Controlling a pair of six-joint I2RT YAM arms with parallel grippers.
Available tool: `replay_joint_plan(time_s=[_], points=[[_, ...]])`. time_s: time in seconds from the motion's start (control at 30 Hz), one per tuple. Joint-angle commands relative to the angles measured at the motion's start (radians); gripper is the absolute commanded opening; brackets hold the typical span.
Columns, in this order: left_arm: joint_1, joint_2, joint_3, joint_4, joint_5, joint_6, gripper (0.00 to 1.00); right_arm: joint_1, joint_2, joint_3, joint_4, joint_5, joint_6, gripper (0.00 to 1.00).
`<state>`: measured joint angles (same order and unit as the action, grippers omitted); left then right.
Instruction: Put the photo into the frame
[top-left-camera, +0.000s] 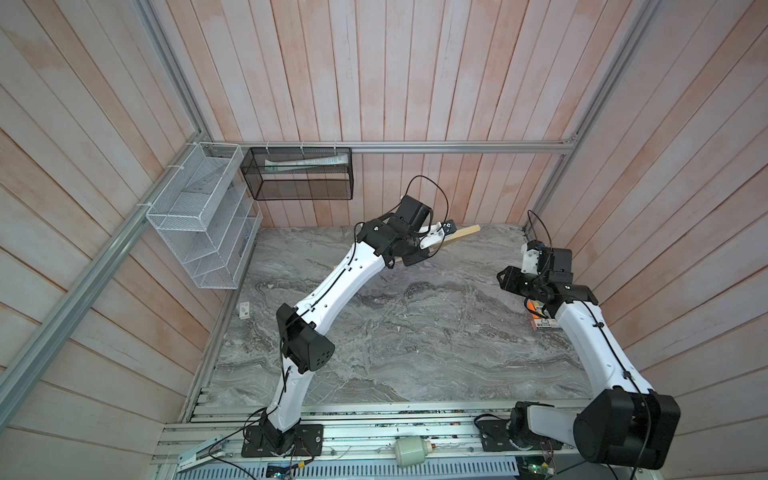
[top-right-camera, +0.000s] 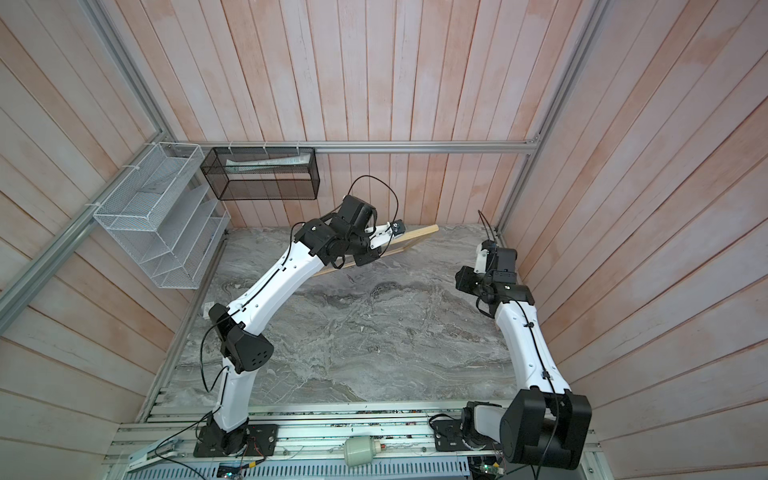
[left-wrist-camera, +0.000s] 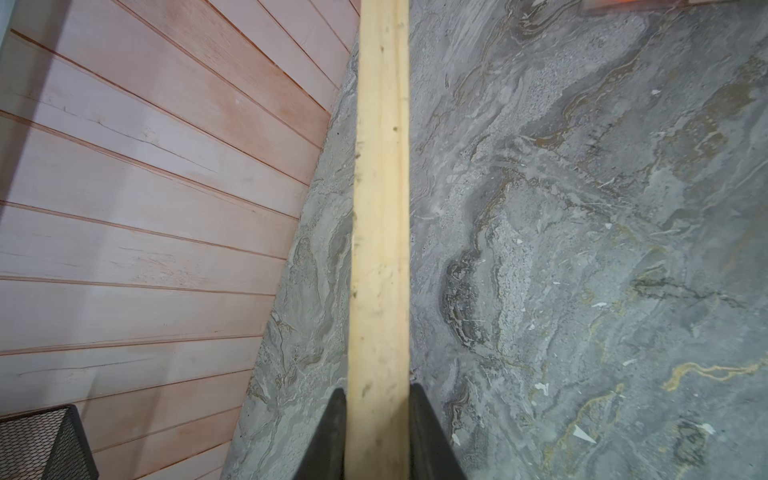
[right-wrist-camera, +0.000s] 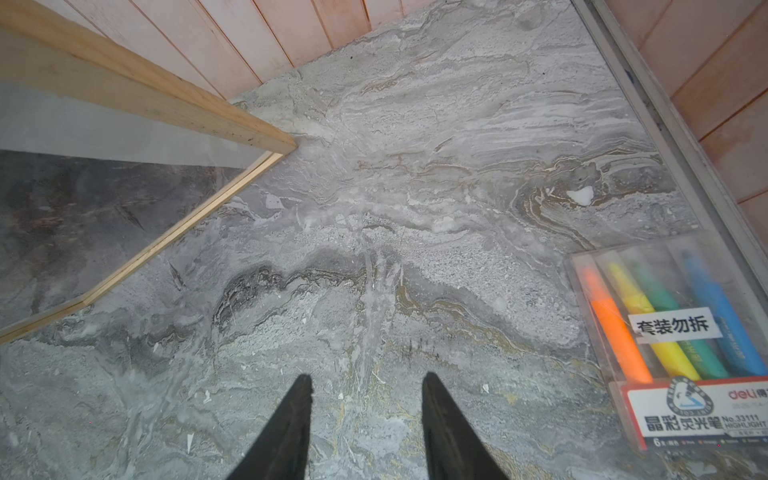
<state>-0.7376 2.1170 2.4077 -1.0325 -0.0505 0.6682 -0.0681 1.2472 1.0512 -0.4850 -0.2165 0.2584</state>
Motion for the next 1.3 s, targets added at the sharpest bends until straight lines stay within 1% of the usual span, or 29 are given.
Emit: replay_joint_plan(time_s=[0.0, 0.17, 0.33, 0.5, 0.87, 1.0, 1.13, 1.27], points=[[0.016, -0.044, 0.043, 0.051, 0.086, -0.061, 0.0, -0.006, -0.002, -0.008, 0.022, -0.028, -0.008, 0.45], [0.059, -0.033, 0.099, 0.054, 0.129, -0.12, 0.0, -0.009, 0.0, -0.008, 0.026, -0.043, -0.004, 0.45], [0.093, -0.032, 0.116, 0.083, 0.169, -0.189, 0.0, -0.009, 0.003, -0.011, 0.027, -0.049, -0.002, 0.45], [0.11, -0.014, 0.159, 0.08, 0.178, -0.262, 0.0, -0.009, 0.008, -0.013, 0.032, -0.057, 0.001, 0.45], [0.138, -0.003, 0.18, 0.046, 0.177, -0.352, 0.0, -0.009, 0.014, -0.017, 0.039, -0.073, 0.013, 0.45], [0.18, 0.0, 0.216, 0.035, 0.224, -0.416, 0.0, -0.009, 0.012, -0.017, 0.039, -0.076, 0.015, 0.45], [0.205, -0.026, 0.191, 0.046, 0.286, -0.442, 0.0, -0.008, 0.014, -0.015, 0.042, -0.083, 0.021, 0.45], [0.216, -0.039, 0.191, 0.052, 0.304, -0.462, 0.0, -0.009, 0.017, -0.017, 0.046, -0.097, 0.021, 0.45]])
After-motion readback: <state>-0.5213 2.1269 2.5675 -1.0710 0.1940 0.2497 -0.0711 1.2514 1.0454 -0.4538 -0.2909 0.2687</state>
